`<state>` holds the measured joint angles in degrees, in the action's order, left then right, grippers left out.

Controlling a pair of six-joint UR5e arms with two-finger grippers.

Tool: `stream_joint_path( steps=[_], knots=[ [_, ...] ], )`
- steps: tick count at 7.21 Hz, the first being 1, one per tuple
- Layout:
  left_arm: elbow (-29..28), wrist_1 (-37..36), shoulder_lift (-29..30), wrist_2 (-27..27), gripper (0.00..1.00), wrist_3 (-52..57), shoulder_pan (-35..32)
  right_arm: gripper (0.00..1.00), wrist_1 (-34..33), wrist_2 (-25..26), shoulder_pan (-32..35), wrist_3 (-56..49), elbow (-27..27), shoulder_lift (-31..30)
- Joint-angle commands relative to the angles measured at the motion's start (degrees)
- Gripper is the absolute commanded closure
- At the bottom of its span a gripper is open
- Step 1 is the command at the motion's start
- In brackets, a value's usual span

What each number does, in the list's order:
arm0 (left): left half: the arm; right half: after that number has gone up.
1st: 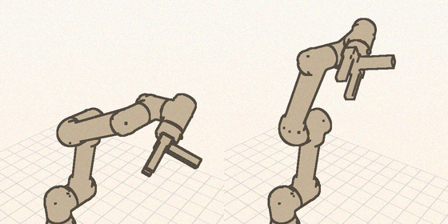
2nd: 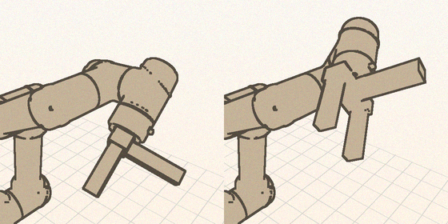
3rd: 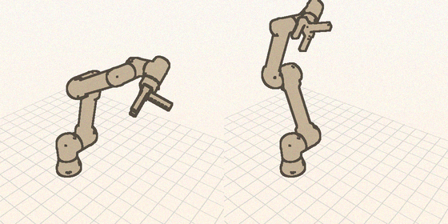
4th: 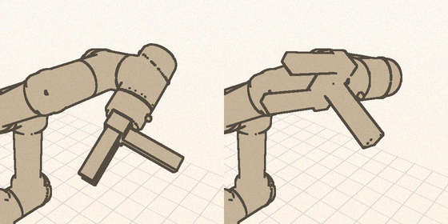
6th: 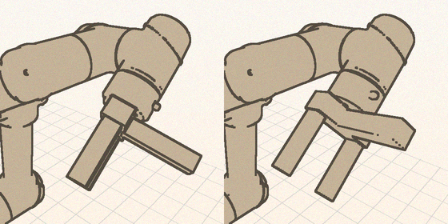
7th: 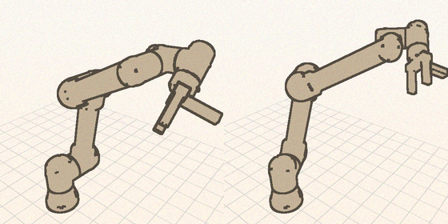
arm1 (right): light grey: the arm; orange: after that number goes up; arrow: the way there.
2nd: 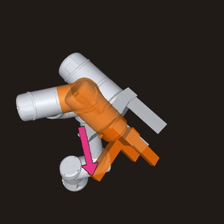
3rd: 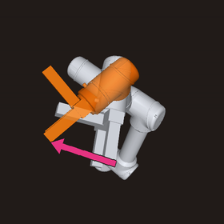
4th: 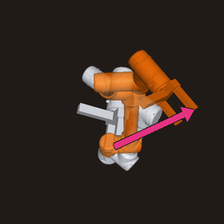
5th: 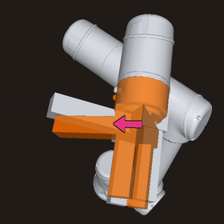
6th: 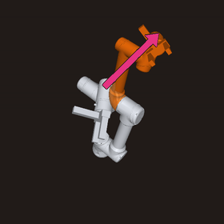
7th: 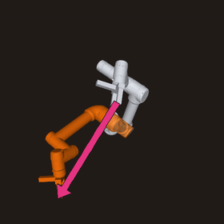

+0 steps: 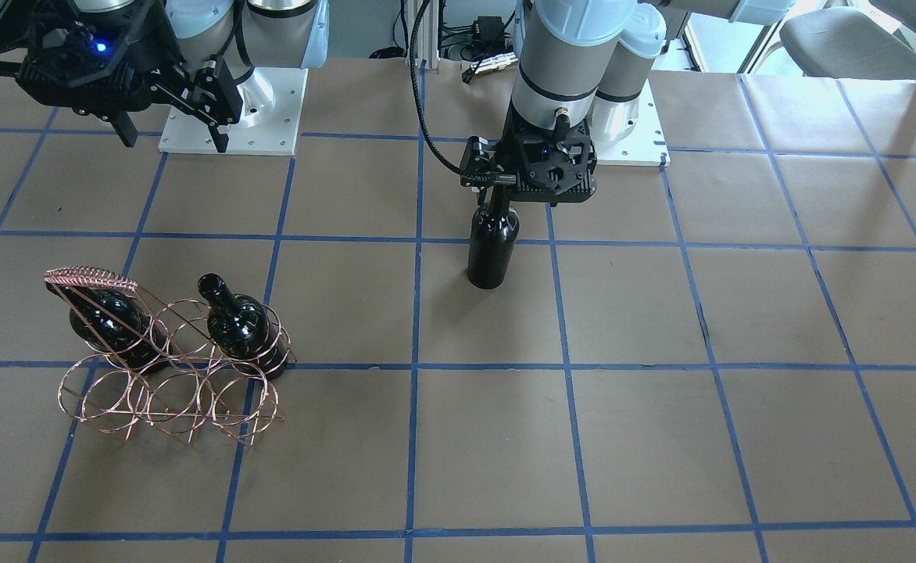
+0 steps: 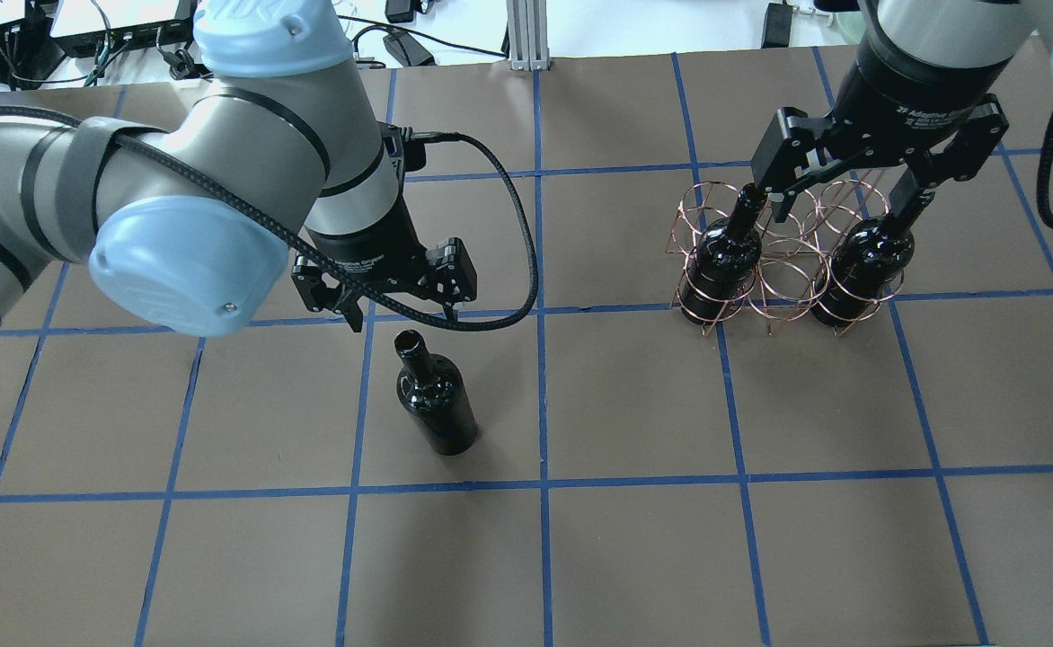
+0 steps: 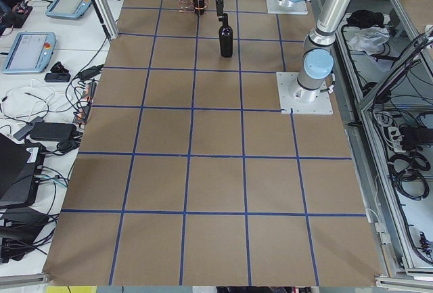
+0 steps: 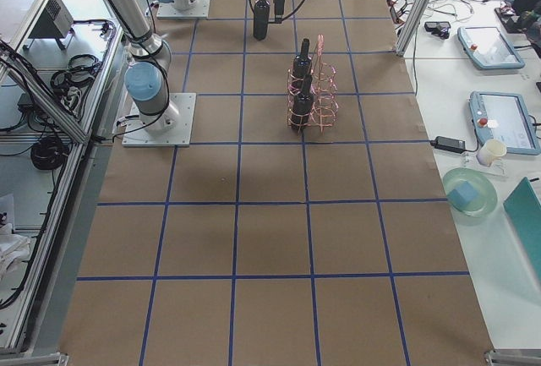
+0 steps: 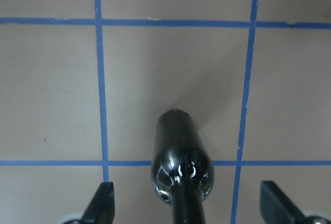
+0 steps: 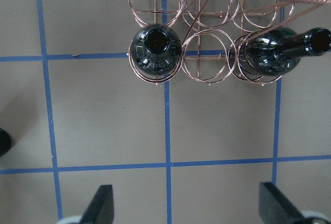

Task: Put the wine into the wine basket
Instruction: 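Withdraw left arm while right arm reaches over the upright bottle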

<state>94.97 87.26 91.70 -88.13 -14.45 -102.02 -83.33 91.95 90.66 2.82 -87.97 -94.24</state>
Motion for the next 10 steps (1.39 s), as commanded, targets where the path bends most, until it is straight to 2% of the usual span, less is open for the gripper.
stream_joint_path(
  steps=[1,4,5,7,8,9,10],
  knots=[
    [-5.8,5.2,0.1,-2.6,0.00,1.3,8.0,0.00,0.2,0.2,0.0,4.8,-0.7,0.5],
    [-9.5,4.9,-0.4,-1.9,0.00,14.3,24.5,0.00,-1.1,0.0,0.1,2.5,-0.8,0.1],
    [-9.5,4.5,-0.1,-2.0,0.00,20.4,28.5,0.00,-0.2,-2.6,2.2,2.5,-1.6,0.5],
    [-8.8,-1.2,1.8,-2.4,0.00,22.4,31.1,0.00,-5.2,-2.7,11.5,3.9,-1.2,0.6],
    [-8.4,-2.5,2.9,-2.6,0.00,23.9,31.1,0.00,-6.0,-3.0,15.6,12.6,-1.0,1.8],
    [-8.3,-2.5,3.0,-2.6,0.00,24.1,31.8,0.00,-9.5,-3.4,21.9,17.5,-1.0,3.3],
    [-8.2,-2.7,3.8,-2.5,0.00,25.8,33.2,0.00,-13.0,-2.7,28.6,27.1,-0.7,6.4]
  ],
)
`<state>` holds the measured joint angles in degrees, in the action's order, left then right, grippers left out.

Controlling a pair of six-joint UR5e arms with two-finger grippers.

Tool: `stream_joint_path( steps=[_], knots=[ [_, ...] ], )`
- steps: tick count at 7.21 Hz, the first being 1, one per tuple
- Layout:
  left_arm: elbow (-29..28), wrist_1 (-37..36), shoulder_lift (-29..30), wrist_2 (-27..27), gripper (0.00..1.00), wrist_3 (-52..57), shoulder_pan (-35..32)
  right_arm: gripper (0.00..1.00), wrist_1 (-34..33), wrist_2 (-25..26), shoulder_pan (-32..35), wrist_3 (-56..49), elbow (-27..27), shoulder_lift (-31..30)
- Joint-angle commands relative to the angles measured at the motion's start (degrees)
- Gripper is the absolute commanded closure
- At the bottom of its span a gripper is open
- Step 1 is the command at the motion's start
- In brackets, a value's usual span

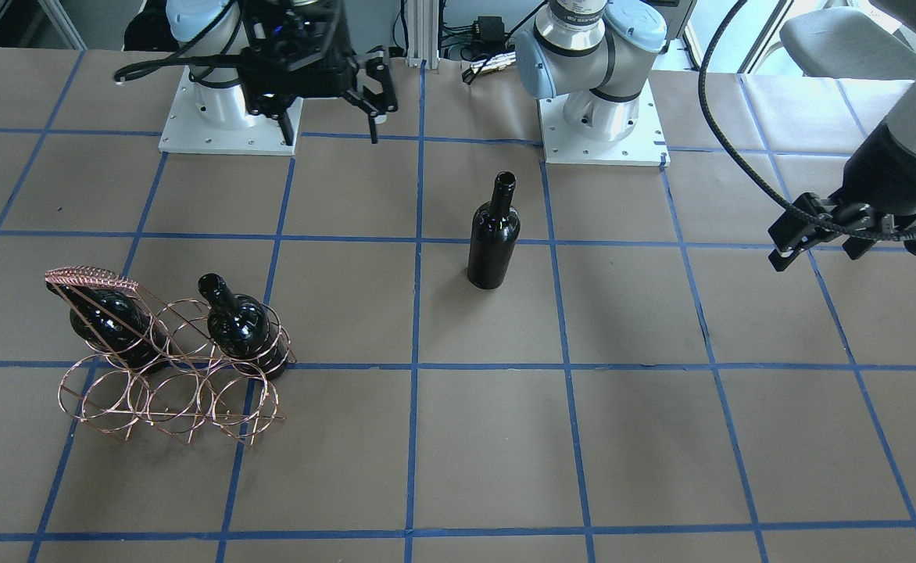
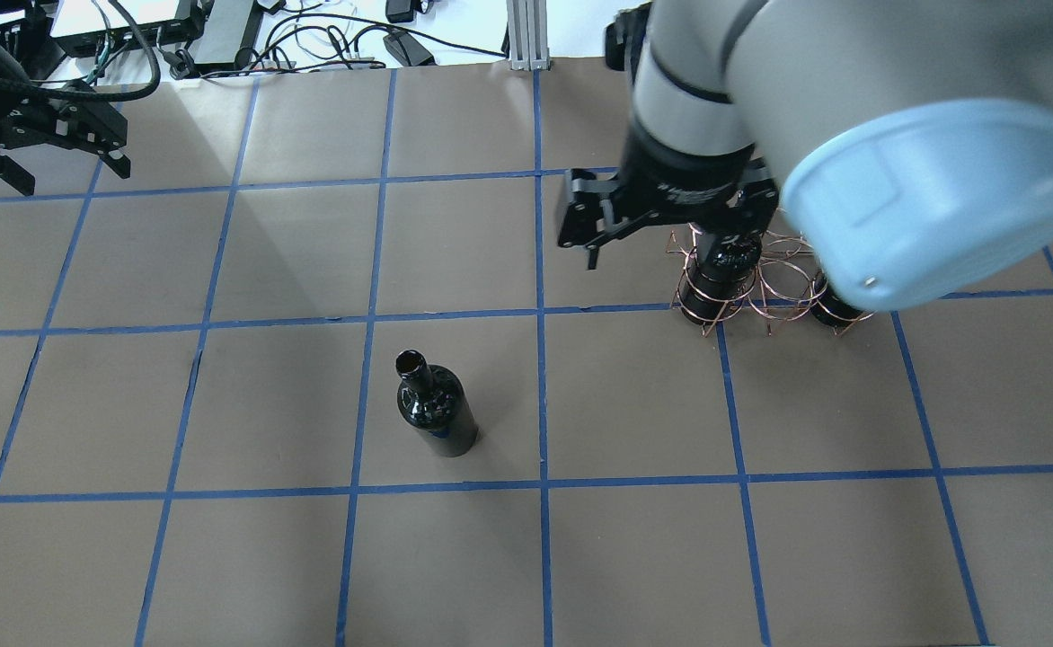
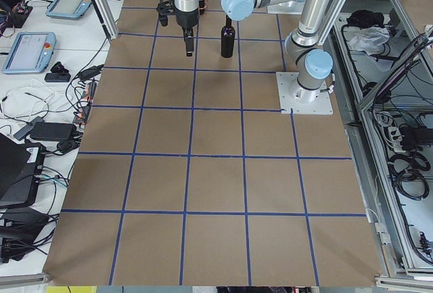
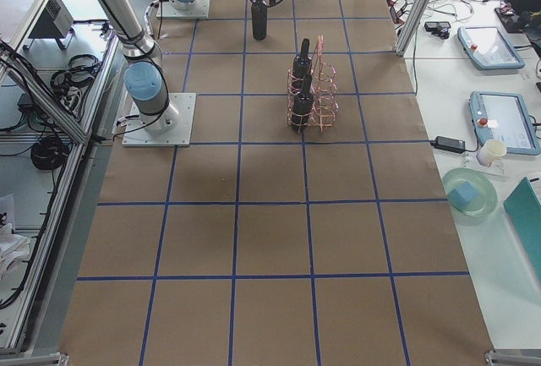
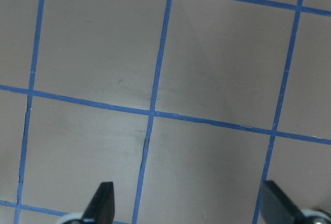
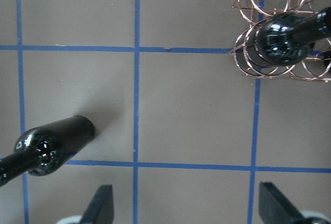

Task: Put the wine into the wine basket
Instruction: 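Withdraw left arm while right arm reaches over the upright bottle, then lower right gripper onto the bottle neck and close it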

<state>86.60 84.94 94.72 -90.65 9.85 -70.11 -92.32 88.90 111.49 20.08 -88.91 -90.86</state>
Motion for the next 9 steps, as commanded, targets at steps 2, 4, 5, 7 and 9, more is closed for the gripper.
stream_joint_path(
  steps=[2,4,5,7,9],
  knots=[
    [0.2,-2.8,2.5,0.1,0.00,5.3,3.6,0.00,-6.2,0.1,15.7,22.0,4.1,10.1],
    [0.8,-2.9,3.3,0.6,0.00,6.4,5.0,0.00,-10.6,-1.8,20.1,29.9,5.0,14.9],
    [1.4,-3.4,3.5,0.6,0.00,6.4,5.0,0.00,-11.0,-2.1,21.0,31.0,4.8,15.1],
    [3.0,-5.9,4.2,0.5,0.00,7.1,5.2,0.00,-10.4,1.3,20.6,28.2,3.6,16.1],
    [4.4,-8.7,5.0,0.4,0.00,9.1,5.2,0.00,-11.4,2.4,19.6,26.6,0.6,16.2]
  ],
)
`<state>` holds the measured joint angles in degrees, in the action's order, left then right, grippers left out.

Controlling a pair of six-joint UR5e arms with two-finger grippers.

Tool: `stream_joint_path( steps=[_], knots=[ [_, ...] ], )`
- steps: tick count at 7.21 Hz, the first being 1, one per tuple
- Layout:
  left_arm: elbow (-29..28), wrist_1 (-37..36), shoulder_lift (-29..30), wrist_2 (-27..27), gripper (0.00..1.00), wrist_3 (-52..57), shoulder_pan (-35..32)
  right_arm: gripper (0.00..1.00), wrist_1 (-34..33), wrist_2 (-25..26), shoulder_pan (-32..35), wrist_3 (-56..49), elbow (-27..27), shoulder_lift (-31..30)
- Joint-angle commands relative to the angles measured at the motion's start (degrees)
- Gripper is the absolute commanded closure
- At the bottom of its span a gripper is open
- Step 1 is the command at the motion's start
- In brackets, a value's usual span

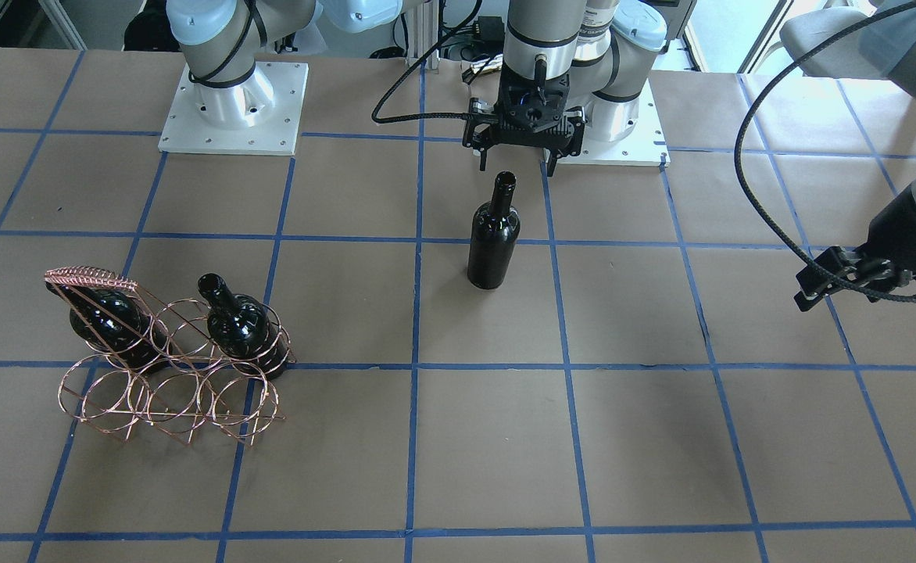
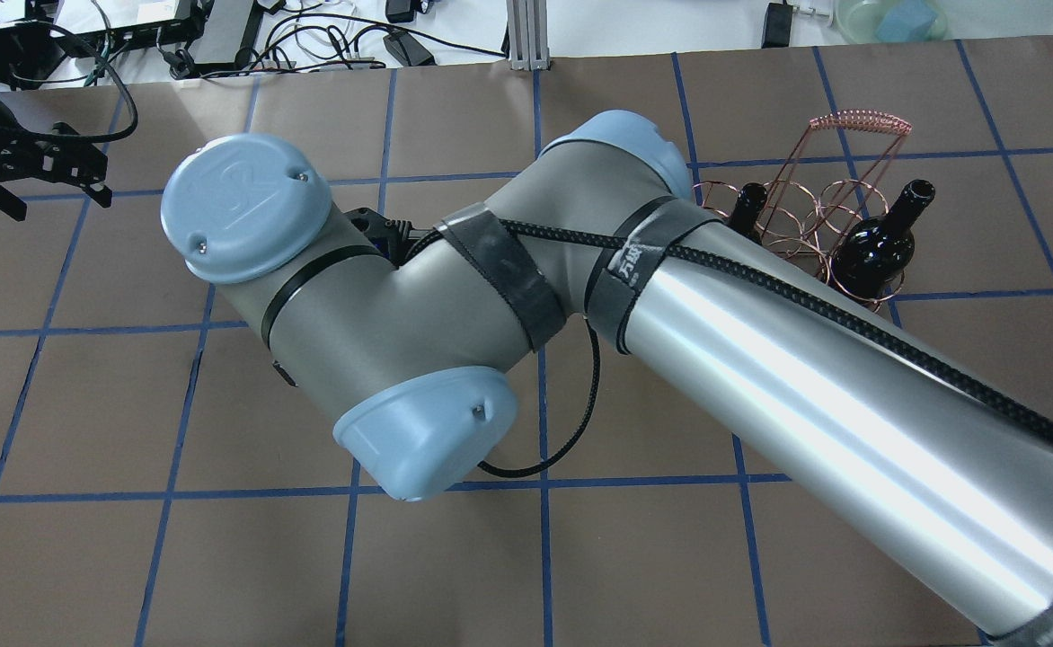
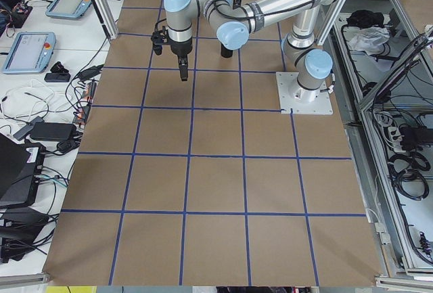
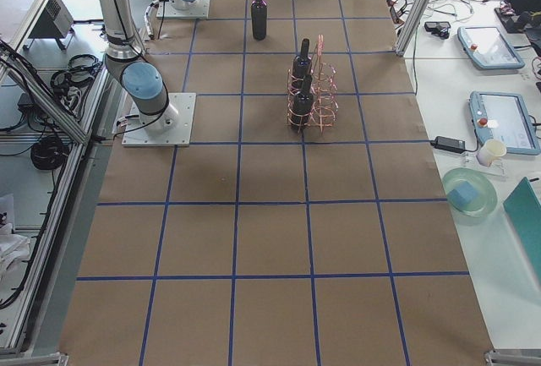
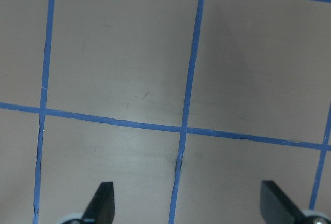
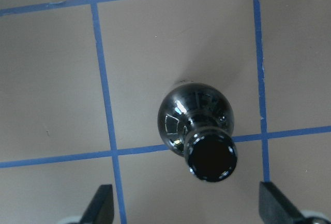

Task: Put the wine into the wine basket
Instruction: 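Lower right gripper onto the bottle neck and close it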

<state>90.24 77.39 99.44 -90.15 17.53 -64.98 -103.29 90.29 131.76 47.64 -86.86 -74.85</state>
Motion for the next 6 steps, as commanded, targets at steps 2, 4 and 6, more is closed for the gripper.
stream_joint_path(
  steps=[2,4,6],
  knots=[
    [0.7,-1.4,0.6,0.1,0.00,2.1,0.0,0.00,-6.0,1.6,-2.1,-1.9,-1.5,0.2],
    [0.9,-1.5,0.6,0.1,0.00,1.8,0.0,0.00,-7.3,1.6,-2.3,-2.1,-1.6,0.6],
    [0.9,-1.5,0.7,0.1,0.00,5.1,0.0,0.03,-7.3,1.9,-2.3,-2.1,-1.7,2.0]
  ],
)
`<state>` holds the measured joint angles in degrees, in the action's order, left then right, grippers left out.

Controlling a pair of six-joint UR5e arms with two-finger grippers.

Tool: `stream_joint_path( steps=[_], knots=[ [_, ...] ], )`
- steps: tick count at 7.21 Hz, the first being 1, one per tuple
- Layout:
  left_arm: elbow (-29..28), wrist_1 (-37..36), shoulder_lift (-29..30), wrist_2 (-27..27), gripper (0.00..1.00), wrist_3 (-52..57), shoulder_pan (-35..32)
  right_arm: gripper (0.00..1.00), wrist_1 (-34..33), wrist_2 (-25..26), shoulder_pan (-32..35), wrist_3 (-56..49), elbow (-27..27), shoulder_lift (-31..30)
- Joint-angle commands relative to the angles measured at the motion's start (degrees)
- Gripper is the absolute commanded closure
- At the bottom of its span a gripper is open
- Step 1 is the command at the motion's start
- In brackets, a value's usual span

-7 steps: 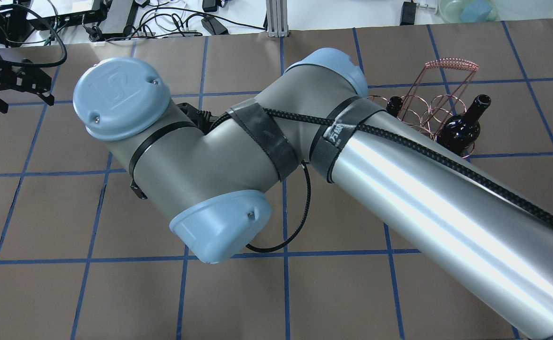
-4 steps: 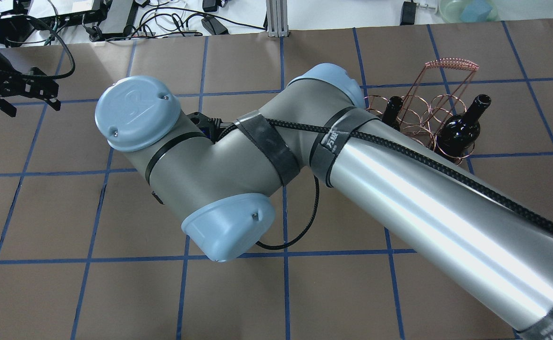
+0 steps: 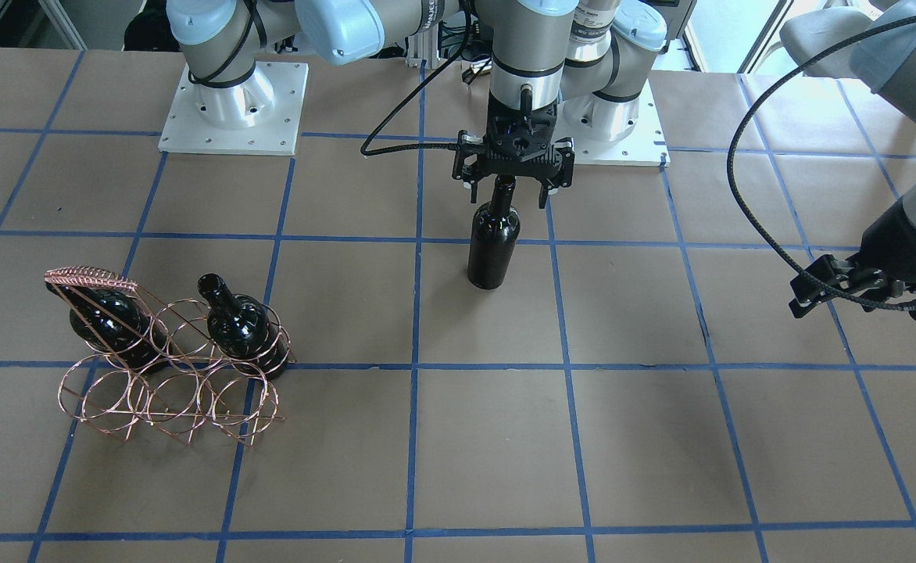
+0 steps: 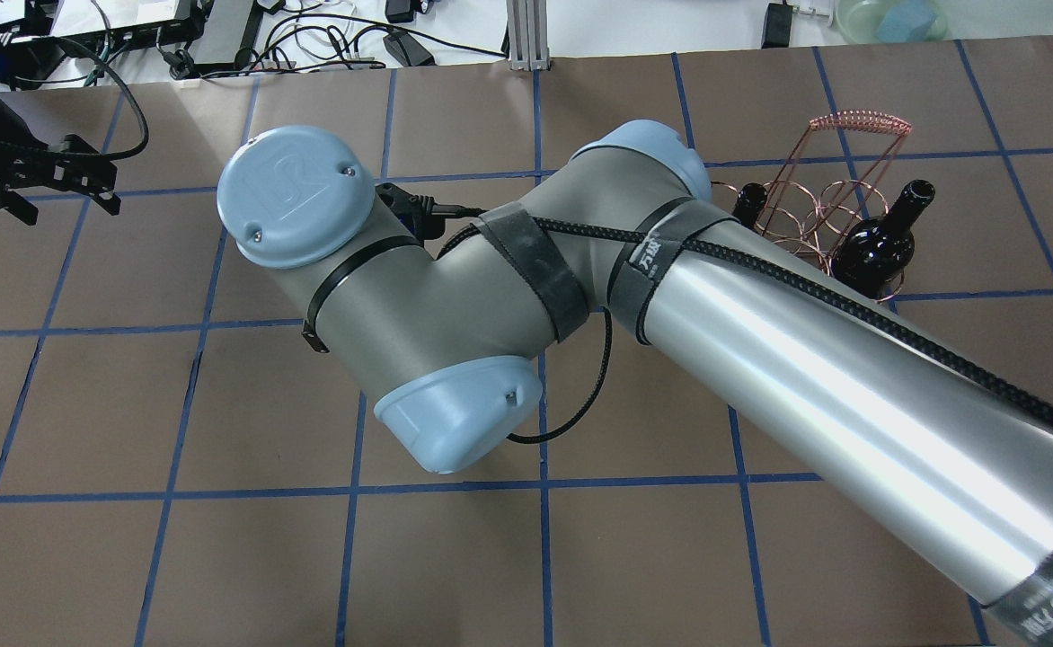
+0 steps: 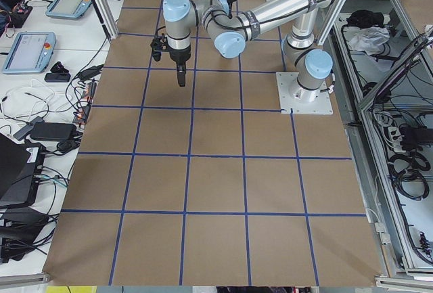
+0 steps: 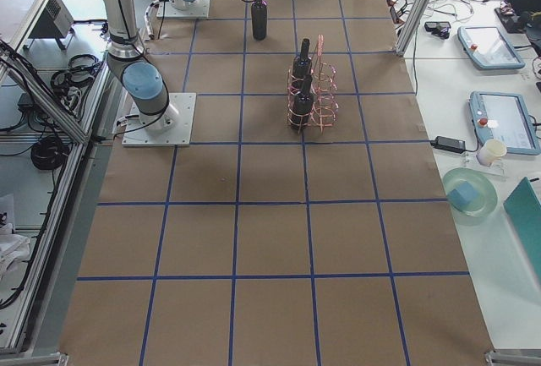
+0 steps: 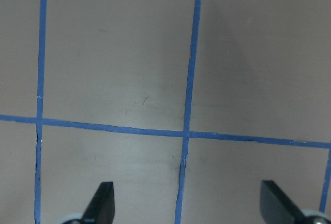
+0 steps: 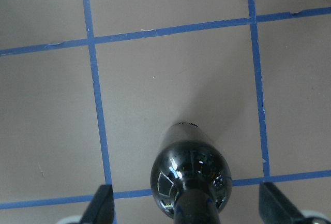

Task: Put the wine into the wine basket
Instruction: 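Lower right gripper onto the bottle neck and close it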

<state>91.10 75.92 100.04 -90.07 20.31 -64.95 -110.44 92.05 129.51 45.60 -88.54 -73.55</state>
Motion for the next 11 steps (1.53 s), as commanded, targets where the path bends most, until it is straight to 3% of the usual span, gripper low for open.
stream_joint_path(
  steps=[1,4,7,10,11],
  knots=[
    [0.0,0.0,0.1,0.0,0.00,1.5,0.0,0.11,0.0,0.1,-0.1,-0.1,0.0,0.3],
    [0.0,0.0,0.1,-0.2,0.00,1.6,0.0,0.11,0.7,0.0,-0.1,-0.5,-0.1,0.6],
    [0.1,0.0,0.1,-0.6,0.00,2.0,0.0,0.19,2.8,-0.5,-0.1,-1.9,-0.1,0.7],
    [0.0,0.0,0.2,-0.6,0.00,1.8,0.0,0.53,2.7,-0.7,-0.1,-3.2,0.0,0.6],
    [0.0,0.0,0.1,-0.6,0.00,2.0,0.0,0.56,2.8,-0.8,-0.1,-3.2,0.0,0.5]
  ],
)
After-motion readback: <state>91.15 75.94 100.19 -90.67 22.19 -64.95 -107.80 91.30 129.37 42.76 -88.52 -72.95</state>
